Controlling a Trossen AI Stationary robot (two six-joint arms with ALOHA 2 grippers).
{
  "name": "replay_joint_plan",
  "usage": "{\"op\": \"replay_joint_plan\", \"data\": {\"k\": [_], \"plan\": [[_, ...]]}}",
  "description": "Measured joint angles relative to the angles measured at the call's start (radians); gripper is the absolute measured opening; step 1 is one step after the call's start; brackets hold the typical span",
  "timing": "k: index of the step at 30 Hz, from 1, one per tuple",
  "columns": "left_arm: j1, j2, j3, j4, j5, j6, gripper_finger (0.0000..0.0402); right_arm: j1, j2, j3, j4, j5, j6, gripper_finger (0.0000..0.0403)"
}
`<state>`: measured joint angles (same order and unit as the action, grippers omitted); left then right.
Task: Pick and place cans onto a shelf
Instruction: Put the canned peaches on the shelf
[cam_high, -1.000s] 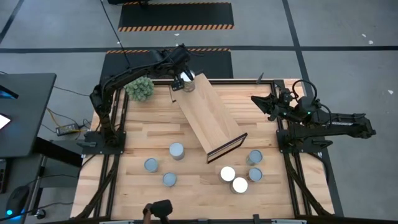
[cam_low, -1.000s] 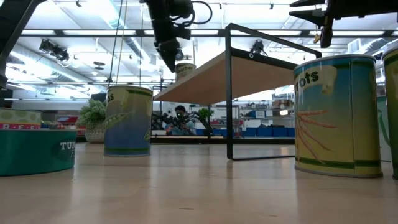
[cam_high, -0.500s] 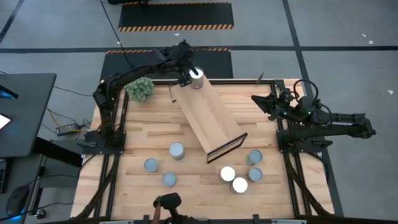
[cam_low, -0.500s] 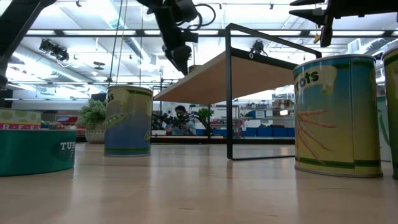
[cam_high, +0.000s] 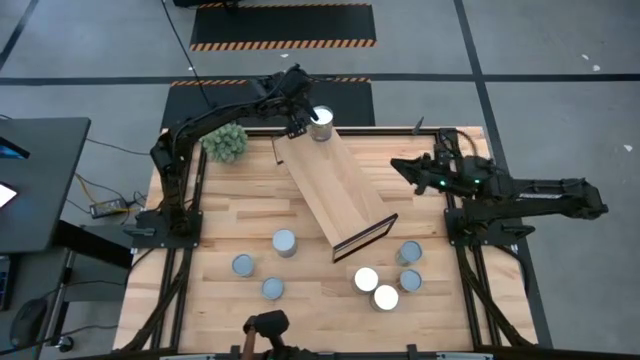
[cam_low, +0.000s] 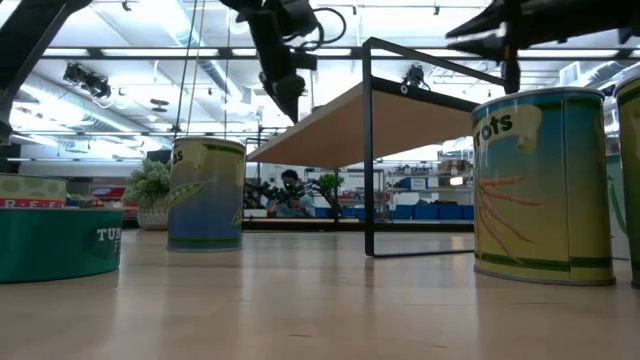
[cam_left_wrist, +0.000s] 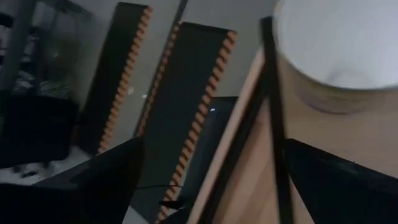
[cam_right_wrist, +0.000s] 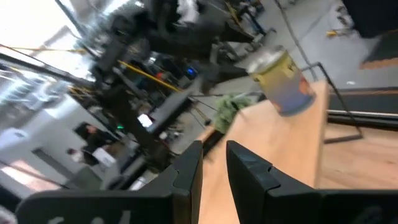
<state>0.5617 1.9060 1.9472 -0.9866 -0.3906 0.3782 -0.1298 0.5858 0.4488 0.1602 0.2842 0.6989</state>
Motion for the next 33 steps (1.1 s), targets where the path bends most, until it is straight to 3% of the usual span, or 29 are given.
{"op": "replay_joint_plan", "data": {"k": [9, 17, 21, 33], "plan": [[0.008, -0.017, 0.004, -0.046, 0.131, -0.071, 0.0389, -0.170, 0.247, 0.149, -0.102, -0.092, -0.110, 0.0079], [0.012, -0.023, 0.004, -0.044, 0.149, -0.080, 0.0389, -0.395, 0.512, 0.323, -0.105, -0.381, -0.236, 0.0079], [0.020, -0.023, 0.004, -0.036, 0.176, -0.096, 0.0389, -0.467, 0.637, 0.410, -0.102, -0.465, -0.281, 0.0083], [0.019, -0.023, 0.004, -0.017, 0.171, -0.106, 0.0389, -0.564, 0.934, 0.615, -0.103, -0.515, -0.311, 0.0087]]}}
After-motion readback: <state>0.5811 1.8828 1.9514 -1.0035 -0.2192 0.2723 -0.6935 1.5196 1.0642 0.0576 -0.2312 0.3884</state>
